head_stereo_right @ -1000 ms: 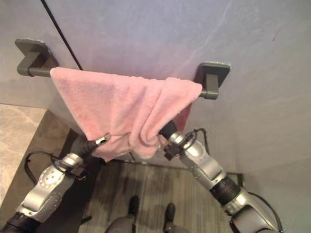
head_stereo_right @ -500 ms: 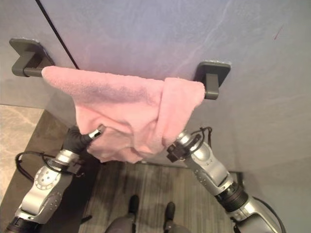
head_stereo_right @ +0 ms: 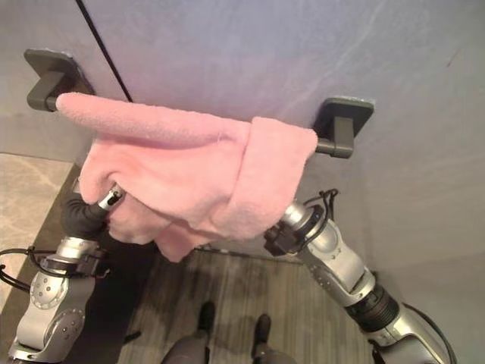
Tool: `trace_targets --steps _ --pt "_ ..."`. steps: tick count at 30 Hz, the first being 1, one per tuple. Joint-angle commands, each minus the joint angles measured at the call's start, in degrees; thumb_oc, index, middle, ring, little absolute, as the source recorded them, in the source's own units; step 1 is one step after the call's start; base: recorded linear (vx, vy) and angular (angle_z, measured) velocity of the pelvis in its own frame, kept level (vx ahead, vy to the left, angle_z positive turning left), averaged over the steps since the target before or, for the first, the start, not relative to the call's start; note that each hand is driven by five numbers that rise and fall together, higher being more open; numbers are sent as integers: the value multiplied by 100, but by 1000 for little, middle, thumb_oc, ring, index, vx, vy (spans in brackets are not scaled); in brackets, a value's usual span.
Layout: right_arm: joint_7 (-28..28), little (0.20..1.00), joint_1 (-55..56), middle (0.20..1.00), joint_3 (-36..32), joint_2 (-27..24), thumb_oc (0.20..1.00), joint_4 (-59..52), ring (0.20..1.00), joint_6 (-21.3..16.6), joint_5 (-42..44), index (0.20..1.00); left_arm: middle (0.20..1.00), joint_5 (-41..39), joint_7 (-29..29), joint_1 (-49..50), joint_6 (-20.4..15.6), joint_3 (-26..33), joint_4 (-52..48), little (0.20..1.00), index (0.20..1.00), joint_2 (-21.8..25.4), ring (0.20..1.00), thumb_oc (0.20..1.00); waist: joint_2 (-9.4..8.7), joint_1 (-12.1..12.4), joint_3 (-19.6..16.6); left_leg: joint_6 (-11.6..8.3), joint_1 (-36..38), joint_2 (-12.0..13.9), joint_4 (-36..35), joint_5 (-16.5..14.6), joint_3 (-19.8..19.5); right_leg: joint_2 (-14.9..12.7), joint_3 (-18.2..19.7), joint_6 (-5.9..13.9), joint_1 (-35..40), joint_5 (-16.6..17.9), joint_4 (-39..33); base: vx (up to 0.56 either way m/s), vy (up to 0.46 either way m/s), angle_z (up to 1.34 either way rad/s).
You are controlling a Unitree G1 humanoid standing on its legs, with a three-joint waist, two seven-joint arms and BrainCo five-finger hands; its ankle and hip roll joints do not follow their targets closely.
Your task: Put brush and paste in cup on sink, flatten towel.
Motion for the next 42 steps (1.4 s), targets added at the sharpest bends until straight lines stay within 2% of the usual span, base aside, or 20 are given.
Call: trace_targets --steps 1,7,15,16,17,18,19,20,21,33,37,40,42 --pt "10 200 -298 200 3 181 200 -347 200 -280 -50 200 200 -118 89 40 -473 192 -191 200 200 120 200 200 -176 80 -185 -170 81 -80 12 18 71 -300 -92 430 -1 277 130 -4 -5 7" --pt "-130 200 -129 200 -65 131 200 -211 200 -234 -347 200 200 105 4 31 -287 -261 241 200 200 267 200 200 -174 66 -182 -161 80 -79 12 33 43 -308 -130 430 9 261 161 -2 1 4" --pt "-182 200 886 200 -232 82 200 301 200 -133 -434 200 200 677 -108 -166 -87 -1122 1290 200 200 359 200 200 -115 -141 -247 -130 170 -85 12 1 117 -314 -65 452 24 242 211 -2 5 2" --pt "-174 200 972 200 -205 99 200 405 200 -107 -434 200 228 788 -104 -194 -74 -1224 1419 228 228 360 228 228 -103 -158 -264 -127 186 -84 12 -2 126 -314 -64 456 35 236 216 15 16 -5" --pt "-196 200 1044 200 -189 111 200 509 200 -84 -486 200 520 867 -101 -223 -47 -1326 1578 520 520 347 520 520 -87 -184 -284 -122 205 -84 12 -7 135 -313 -48 457 42 231 224 9 11 -4" --pt "-197 200 1047 200 -191 110 200 511 200 -86 -488 200 520 870 -101 -232 -54 -1336 1590 520 520 344 520 520 -85 -179 -285 -122 206 -84 12 -9 135 -313 -47 458 43 230 224 15 15 -4" --pt "-209 200 1124 200 -99 183 200 769 200 -21 -578 200 1000 1049 -96 -306 -27 -1545 1943 1000 1000 293 1000 1000 -57 -221 -322 -114 252 -84 12 -20 156 -315 -20 460 73 219 230 11 6 -6" --pt "-204 573 1136 573 -42 236 573 945 573 6 -562 573 1000 1105 -86 -338 -5 -1625 2099 1000 1000 271 1000 1000 -41 -223 -340 -112 271 -83 12 -24 161 -317 -16 462 91 212 230 25 11 -7" --pt "-270 1000 1151 1000 -32 254 1000 1129 1000 37 -723 1000 1000 1200 -67 -377 3 -1687 2263 1000 1000 258 1000 1000 -22 -239 -365 -110 304 -84 12 -38 169 -320 -9 461 117 201 229 27 5 -9" --pt "-257 1000 1176 1000 242 718 1000 2692 1000 258 -513 1000 1000 1677 101 -508 89 -1799 3660 1000 1000 -147 1000 1000 120 -255 -582 -104 592 -90 12 -88 266 -286 41 419 407 113 180 8 2 -2" --pt "-314 1000 1473 1000 169 817 1000 3311 1000 315 -737 1000 1000 2222 213 -450 156 -1847 4352 1000 1000 -303 1000 1000 168 -278 -637 -104 670 -86 12 -87 266 -271 34 408 491 90 171 1 1 -1" --pt "-319 1000 1739 1000 -29 732 1000 3800 1000 298 -1011 1000 1000 3060 121 -353 109 -2043 4452 1000 1000 -81 1000 1000 189 -315 -658 -103 723 -69 12 -95 277 -265 29 408 535 66 194 0 0 0" --pt "-296 1000 1934 1000 -151 693 1000 4008 1000 299 -1044 1000 1000 3134 -31 -184 106 -2048 4500 1000 1000 55 1000 1000 211 -340 -665 -103 736 -65 12 -98 289 -260 17 406 548 60 195 0 0 0"
